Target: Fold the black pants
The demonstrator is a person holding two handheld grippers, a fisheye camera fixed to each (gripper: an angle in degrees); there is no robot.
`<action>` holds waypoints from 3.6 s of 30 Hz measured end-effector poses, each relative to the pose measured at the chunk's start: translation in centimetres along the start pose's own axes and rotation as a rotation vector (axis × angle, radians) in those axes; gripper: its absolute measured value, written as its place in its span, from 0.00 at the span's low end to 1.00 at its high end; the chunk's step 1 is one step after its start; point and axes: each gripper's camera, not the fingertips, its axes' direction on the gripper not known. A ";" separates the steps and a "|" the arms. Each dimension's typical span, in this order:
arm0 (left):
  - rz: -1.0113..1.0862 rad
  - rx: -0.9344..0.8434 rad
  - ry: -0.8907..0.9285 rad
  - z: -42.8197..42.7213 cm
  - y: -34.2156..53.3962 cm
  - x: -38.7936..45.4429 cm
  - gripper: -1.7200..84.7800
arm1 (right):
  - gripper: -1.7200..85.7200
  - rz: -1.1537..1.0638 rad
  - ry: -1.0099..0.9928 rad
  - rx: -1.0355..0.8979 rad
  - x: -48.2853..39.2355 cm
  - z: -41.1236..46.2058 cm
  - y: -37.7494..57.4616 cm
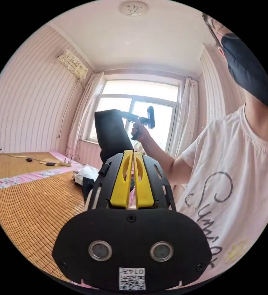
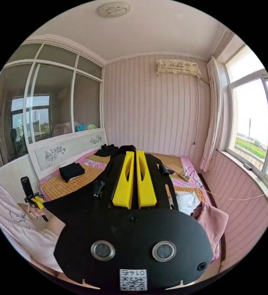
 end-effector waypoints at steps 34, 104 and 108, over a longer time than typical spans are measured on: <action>-0.895 -0.114 -1.558 -40.1 24.7 -10.4 0.06 | 0.15 -0.477 -0.589 -0.928 -40.4 58.9 27.2; -0.424 -0.911 -0.719 16.8 33.9 -27.7 0.01 | 0.04 0.471 0.077 -0.622 30.0 1.9 44.2; -0.510 -0.994 -0.731 17.9 35.8 -30.2 0.01 | 0.10 0.523 0.107 -0.851 31.3 4.3 49.9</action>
